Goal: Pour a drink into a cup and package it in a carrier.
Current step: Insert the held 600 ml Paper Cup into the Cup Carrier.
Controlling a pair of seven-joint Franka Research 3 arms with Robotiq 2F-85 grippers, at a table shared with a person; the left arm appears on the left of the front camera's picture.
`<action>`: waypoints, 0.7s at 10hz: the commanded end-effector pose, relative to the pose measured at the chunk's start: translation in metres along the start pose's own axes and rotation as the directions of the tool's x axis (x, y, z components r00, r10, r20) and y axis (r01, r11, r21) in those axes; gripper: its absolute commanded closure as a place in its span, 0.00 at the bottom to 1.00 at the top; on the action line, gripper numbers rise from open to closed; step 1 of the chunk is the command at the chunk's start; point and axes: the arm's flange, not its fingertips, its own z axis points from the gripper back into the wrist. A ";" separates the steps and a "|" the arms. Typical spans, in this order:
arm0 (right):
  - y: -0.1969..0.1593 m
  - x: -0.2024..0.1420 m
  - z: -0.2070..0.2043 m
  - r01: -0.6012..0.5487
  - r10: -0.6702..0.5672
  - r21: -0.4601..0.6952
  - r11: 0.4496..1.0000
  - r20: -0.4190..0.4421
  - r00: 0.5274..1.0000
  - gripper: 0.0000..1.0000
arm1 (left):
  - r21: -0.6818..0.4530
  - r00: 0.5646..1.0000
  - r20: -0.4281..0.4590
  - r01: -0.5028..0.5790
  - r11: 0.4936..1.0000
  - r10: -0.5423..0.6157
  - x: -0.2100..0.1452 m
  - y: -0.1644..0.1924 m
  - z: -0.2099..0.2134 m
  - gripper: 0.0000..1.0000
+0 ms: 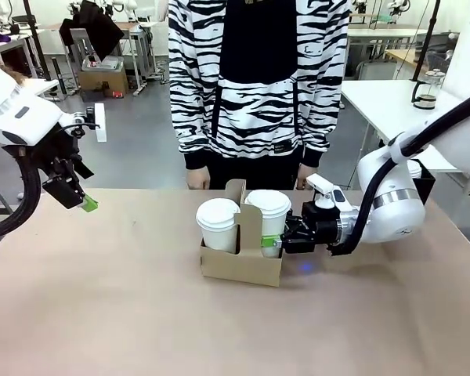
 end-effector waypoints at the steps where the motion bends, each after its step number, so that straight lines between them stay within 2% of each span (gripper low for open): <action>1: -0.006 -0.003 0.000 -0.044 0.045 0.037 0.998 -0.024 0.999 0.20 | 0.001 1.000 -0.002 -0.006 1.000 0.006 0.002 0.001 0.001 0.00; 2: -0.004 -0.005 0.002 -0.064 0.064 0.026 0.998 -0.027 0.998 0.20 | 0.001 1.000 -0.002 -0.006 1.000 0.006 0.002 0.001 0.001 0.00; 3: -0.002 -0.001 0.006 -0.078 0.079 0.024 0.997 -0.058 0.995 0.00 | 0.001 1.000 -0.002 -0.006 1.000 0.006 0.002 0.001 0.001 0.00; 5: 0.009 0.017 0.022 -0.113 0.111 -0.015 0.993 -0.094 0.989 0.00 | 0.001 1.000 -0.002 -0.006 1.000 0.006 0.002 0.001 0.001 0.00; 7: 0.016 0.031 0.044 -0.130 0.116 -0.081 0.988 -0.167 0.979 0.00 | 0.001 1.000 -0.002 -0.006 1.000 0.006 0.002 0.001 0.001 0.00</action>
